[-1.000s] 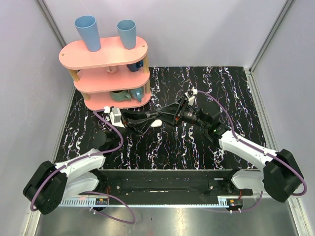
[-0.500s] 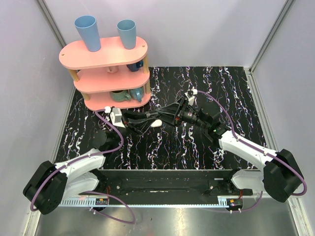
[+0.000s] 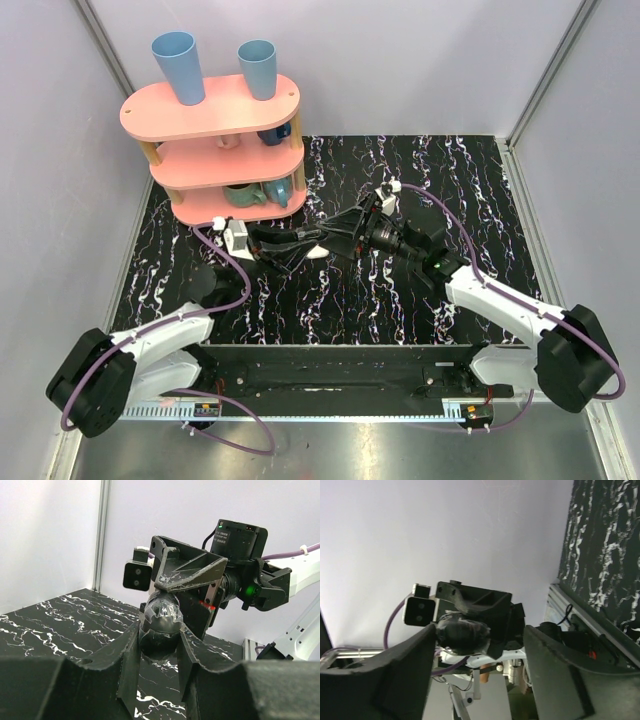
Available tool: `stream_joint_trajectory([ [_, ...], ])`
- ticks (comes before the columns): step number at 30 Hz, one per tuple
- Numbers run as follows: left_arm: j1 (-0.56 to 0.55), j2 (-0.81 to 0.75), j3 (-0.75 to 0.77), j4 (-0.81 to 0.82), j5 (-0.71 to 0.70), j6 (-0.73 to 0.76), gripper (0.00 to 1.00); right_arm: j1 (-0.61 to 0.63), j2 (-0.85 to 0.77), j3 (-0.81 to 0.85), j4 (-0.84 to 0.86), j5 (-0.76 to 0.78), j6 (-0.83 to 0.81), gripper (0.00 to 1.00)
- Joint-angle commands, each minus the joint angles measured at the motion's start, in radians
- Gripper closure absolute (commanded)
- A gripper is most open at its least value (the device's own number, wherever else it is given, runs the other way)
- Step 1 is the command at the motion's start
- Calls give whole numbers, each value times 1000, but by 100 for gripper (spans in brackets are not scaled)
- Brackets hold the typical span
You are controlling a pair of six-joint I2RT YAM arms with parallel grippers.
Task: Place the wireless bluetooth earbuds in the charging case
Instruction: Pass from the right arm to the left, then open the charging case.
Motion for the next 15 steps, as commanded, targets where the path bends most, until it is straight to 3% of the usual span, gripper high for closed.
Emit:
stream_joint_trajectory([
  [1,-3,-37,25,58,15,26,100,8,-61,57,-86,37,-145,19],
  [7,-3,-98,-21,46,-22,74,100,10,-118,175,-300,72,-387,15],
  [15,-2,-247,-46,-85,-37,120,100,13,-166,346,-616,63,-849,16],
])
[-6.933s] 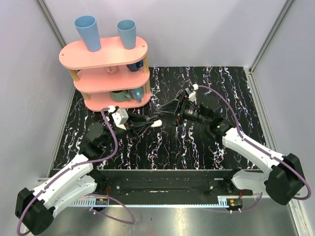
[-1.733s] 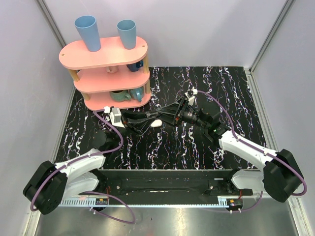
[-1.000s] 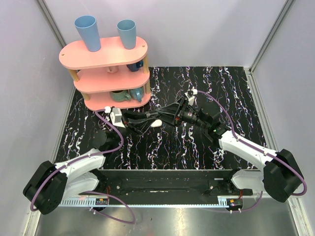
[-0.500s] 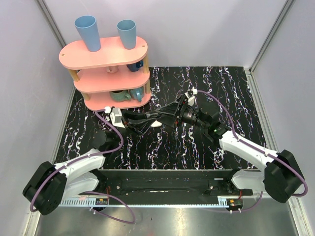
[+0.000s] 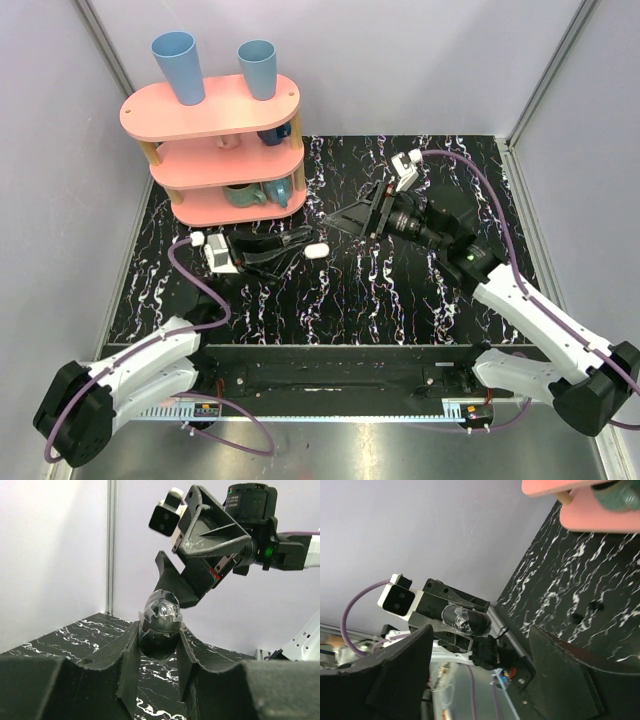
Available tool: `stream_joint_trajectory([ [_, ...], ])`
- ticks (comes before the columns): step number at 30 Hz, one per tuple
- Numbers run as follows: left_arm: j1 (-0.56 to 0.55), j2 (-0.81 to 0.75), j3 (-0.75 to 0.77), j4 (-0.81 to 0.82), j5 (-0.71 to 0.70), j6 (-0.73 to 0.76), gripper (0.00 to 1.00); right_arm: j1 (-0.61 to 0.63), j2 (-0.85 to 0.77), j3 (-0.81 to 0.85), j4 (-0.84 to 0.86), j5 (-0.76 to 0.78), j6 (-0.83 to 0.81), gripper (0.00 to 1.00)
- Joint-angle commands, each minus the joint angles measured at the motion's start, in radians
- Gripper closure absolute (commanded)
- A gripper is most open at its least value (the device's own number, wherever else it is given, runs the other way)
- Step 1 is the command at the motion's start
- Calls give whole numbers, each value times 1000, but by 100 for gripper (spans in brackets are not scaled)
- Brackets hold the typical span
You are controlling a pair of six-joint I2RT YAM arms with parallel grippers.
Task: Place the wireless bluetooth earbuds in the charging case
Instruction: Open the charging case.
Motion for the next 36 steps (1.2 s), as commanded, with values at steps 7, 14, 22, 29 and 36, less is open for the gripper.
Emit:
stream_joint_trajectory([
  [7,-1,-175,-40,-120,-3,57,100,40,-26,204,-393,59,-564,16],
  [14,-1,-218,-48,-175,2,57,100,115,40,272,-427,73,-636,16],
  [22,-1,-218,-53,-192,10,46,100,152,82,283,-383,41,-618,15],
  [29,-1,-215,-51,-180,29,31,100,164,109,278,-337,33,-590,15],
  [36,-1,-237,-56,-181,49,14,100,163,125,280,-325,57,-572,15],
])
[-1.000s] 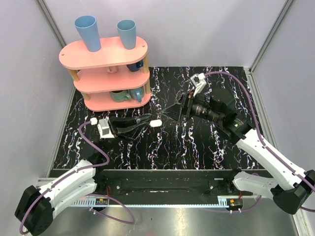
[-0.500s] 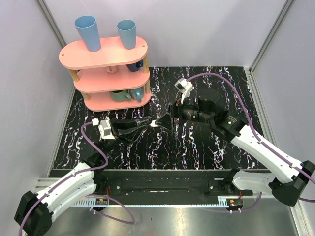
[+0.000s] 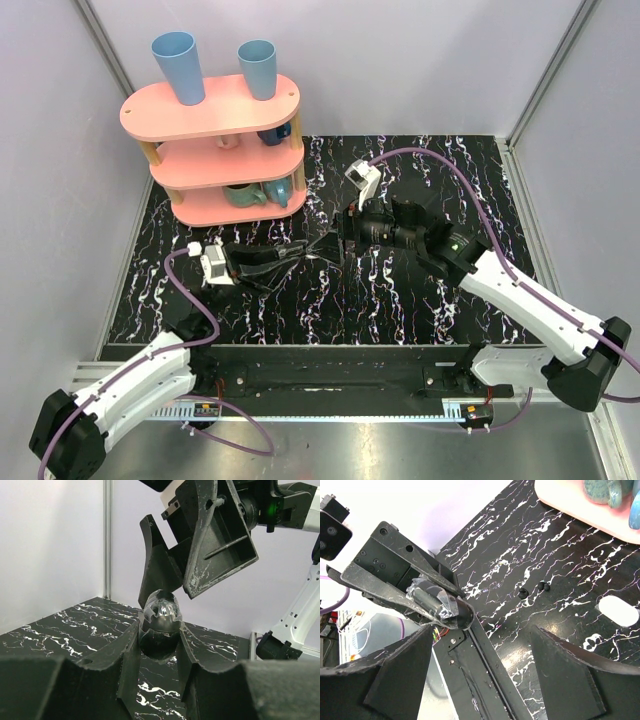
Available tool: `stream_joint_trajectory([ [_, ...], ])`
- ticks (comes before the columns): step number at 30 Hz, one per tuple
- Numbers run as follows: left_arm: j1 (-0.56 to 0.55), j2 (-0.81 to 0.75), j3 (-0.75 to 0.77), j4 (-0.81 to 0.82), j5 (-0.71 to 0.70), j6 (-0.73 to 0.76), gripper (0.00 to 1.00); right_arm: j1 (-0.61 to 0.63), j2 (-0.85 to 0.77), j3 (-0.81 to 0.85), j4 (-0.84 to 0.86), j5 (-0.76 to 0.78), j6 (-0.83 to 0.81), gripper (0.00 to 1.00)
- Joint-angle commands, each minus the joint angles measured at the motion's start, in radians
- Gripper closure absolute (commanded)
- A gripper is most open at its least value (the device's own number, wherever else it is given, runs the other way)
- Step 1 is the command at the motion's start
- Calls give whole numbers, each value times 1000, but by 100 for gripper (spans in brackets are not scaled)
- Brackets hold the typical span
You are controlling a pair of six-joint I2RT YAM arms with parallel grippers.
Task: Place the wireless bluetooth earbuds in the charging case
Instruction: Open the charging case.
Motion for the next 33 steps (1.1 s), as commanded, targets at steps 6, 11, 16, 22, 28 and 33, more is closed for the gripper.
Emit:
stream_joint_trajectory([
  [6,-1,-54,1,20,30,-25,100,10,24,29,67,1,41,15],
  [11,-1,-63,1,13,25,-22,100,13,18,17,81,0,49,14],
  [16,-1,-51,3,26,30,-32,100,15,23,19,82,1,50,15],
  [22,-1,-49,0,10,-13,-16,100,27,15,22,87,-33,41,15],
  [28,-3,-37,1,37,-28,-15,100,31,7,9,91,-29,41,14],
  [33,-1,-28,20,43,-11,-28,100,31,13,3,91,-3,50,15],
])
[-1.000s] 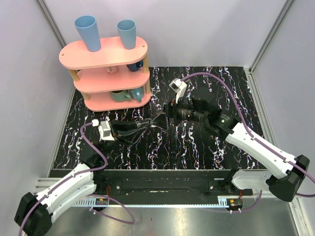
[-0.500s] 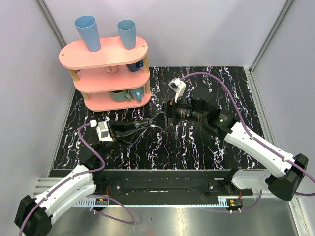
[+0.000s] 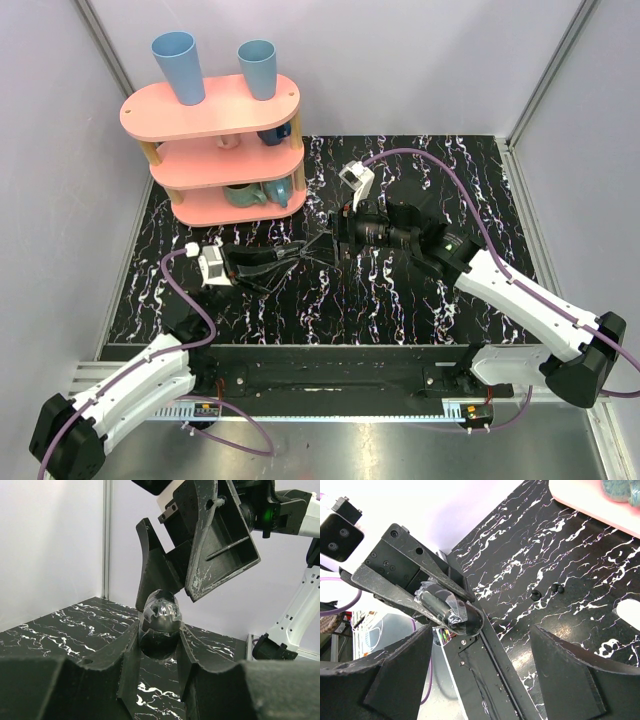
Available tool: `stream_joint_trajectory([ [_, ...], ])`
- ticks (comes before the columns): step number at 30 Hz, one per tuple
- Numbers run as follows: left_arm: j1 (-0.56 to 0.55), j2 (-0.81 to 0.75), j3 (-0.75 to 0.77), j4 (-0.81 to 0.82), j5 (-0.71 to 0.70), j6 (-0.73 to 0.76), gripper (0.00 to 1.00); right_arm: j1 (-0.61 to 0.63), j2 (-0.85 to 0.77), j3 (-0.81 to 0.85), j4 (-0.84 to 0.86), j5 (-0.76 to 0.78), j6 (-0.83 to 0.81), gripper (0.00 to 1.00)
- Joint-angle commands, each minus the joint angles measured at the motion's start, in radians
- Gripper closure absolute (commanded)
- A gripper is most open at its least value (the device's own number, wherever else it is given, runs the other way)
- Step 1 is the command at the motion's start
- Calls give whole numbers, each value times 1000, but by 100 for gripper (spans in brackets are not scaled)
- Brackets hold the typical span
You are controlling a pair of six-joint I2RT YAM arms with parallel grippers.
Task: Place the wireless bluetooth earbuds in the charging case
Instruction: Open the charging case.
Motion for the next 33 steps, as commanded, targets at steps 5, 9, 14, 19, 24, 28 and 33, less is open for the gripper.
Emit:
stream_joint_trajectory([
  [5,-2,11,27,100,-13,-30,100,10,0,5,57,15,18,15],
  [9,-2,12,31,106,-26,-34,100,9,4,2,54,6,17,15],
  [14,-2,13,44,102,-11,-33,100,9,6,2,54,23,18,15],
  [19,-2,15,59,99,27,-47,100,9,9,4,58,63,26,15],
  [24,-5,-1,77,96,121,-59,100,9,14,10,72,74,38,14],
  [28,-3,-40,85,62,167,-53,100,9,27,25,80,86,57,14],
  [33,-3,-90,90,-16,201,-27,100,9,44,50,86,87,69,14],
])
